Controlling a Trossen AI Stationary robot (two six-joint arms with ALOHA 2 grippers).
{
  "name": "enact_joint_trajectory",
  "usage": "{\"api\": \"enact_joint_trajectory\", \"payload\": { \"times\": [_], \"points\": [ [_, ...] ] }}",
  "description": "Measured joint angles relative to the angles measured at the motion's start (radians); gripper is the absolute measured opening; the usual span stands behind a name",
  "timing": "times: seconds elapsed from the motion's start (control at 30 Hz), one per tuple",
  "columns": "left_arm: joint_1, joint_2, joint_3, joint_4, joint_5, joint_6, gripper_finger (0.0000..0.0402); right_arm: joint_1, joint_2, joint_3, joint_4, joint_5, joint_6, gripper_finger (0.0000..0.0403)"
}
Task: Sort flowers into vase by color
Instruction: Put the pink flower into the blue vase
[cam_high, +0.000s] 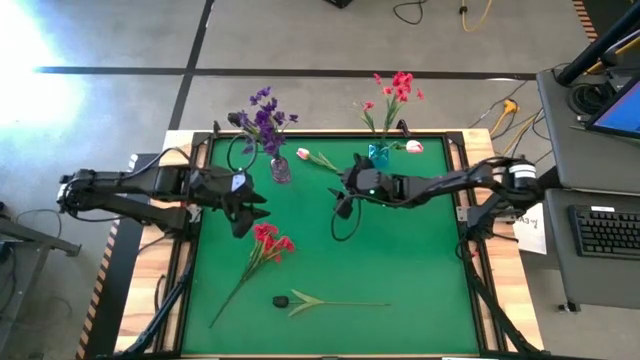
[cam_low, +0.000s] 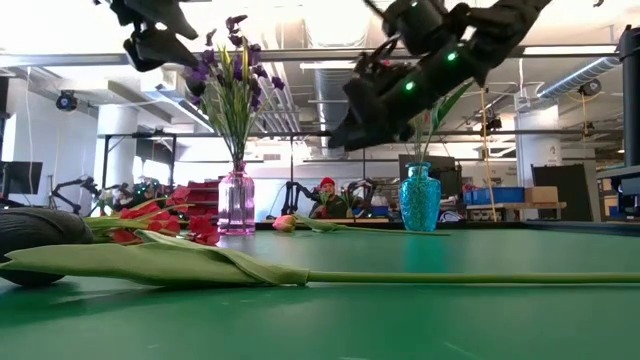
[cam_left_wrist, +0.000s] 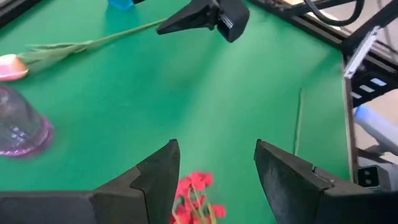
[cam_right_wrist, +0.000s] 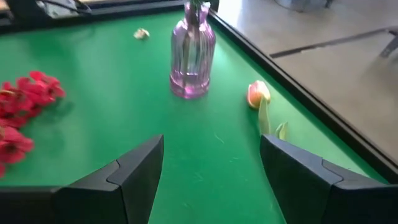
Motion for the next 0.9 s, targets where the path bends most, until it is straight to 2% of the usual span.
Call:
{"api": "enact_joint_trajectory", "payload": {
  "times": [0.23,0.53,0.9],
  "points": [
    [-0.014,0.002,-0.002,-0.020,-0.010,-0.005,0.0197,-0.032,0.115,0.070,-0.010,0.002,-0.009,0.0260],
    [-0.014,0.002,-0.025,-0.017,-0.039,-0.005,0.0197,-0.056,0.233,0.134,-0.021,0.113,-0.050,0.0252],
    [-0.014,0.003,-0.035,-0.012,-0.063,0.006,0.0197,-0.105,0.338,0.198,-0.065,0.131,-0.052,0.0230]
  ]
}}
